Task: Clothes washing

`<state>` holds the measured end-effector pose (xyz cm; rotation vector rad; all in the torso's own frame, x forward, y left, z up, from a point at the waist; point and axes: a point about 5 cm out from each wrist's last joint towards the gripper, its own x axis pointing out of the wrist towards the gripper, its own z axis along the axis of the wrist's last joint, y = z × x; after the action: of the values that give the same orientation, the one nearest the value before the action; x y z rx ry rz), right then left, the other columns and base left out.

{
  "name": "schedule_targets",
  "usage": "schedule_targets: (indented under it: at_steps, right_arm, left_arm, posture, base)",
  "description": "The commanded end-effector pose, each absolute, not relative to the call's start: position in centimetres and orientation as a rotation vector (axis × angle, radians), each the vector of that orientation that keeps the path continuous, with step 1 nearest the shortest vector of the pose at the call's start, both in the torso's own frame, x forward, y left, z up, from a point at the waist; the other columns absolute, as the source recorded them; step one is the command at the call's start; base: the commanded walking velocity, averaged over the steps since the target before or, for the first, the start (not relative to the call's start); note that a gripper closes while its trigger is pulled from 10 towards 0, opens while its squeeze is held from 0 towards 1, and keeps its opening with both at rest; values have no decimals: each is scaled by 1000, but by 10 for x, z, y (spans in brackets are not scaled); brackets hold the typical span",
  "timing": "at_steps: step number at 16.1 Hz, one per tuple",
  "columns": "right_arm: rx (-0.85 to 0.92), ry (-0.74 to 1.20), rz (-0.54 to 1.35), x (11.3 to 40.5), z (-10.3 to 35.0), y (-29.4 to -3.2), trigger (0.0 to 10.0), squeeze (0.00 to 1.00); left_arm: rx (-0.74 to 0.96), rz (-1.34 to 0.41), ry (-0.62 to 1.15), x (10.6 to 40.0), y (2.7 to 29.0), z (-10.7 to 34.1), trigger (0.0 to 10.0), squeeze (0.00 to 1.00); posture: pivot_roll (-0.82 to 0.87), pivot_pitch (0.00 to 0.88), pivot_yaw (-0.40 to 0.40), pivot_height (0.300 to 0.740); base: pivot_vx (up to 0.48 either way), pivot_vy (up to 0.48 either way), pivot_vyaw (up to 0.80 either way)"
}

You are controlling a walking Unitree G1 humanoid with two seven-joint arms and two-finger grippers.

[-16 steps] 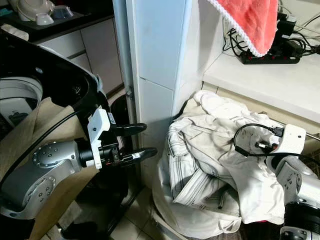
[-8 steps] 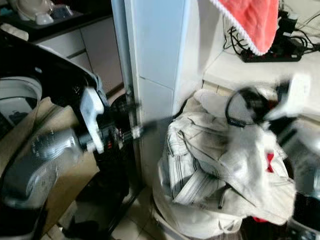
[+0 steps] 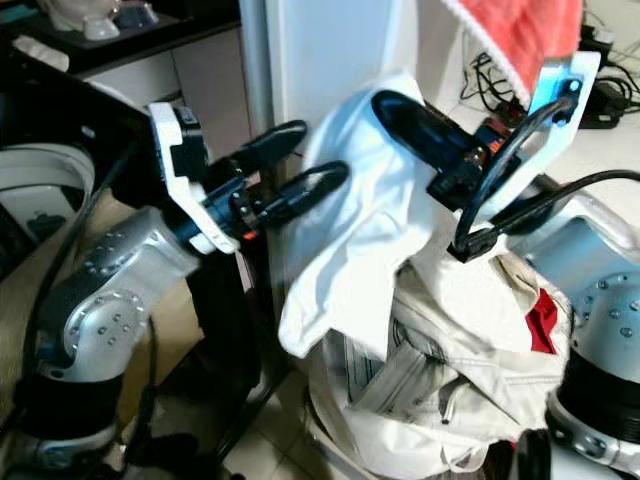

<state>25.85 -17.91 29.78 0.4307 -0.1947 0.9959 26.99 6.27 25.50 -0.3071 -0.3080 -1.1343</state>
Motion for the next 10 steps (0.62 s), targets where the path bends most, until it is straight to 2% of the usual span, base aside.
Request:
schedule_targets:
  at_steps: [1,5,7,8,9,10]
  right_arm:
    - [434,-217,1017,256,305,-178,0,0]
    - [438,-155,1026,257,298,-165,0,0]
    - [431,-131,1025,257,295,-162,0,0]
    - [432,-120,1021,258,294,-159,0,0]
    - [431,-116,1021,258,293,-157,0,0]
    - [431,-112,1020,259,292,-156,0,0]
  left_arm:
    - [-306,-1169,-310,266,58,259,10000,1000]
    - [-388,-1277,-216,254,39,244,10000,1000]
    - [-359,-1285,-198,254,31,240,10000,1000]
    - [-327,-1263,-200,256,27,238,10000,169]
    - [-317,-1246,-189,257,25,236,10000,0]
    - [-304,-1227,-181,259,25,235,10000,0]
  posture:
    - [-88,0,-11,740]
    - [-92,0,-13,740]
    - [-92,0,-13,740]
    - [-94,0,-9,740]
    - [-95,0,-7,740]
    - [-95,0,-7,740]
  base:
    - [0,0,0]
    - [0,0,0]
    - [0,0,0]
    - [0,0,0]
    - [0,0,0]
    - [0,0,0]
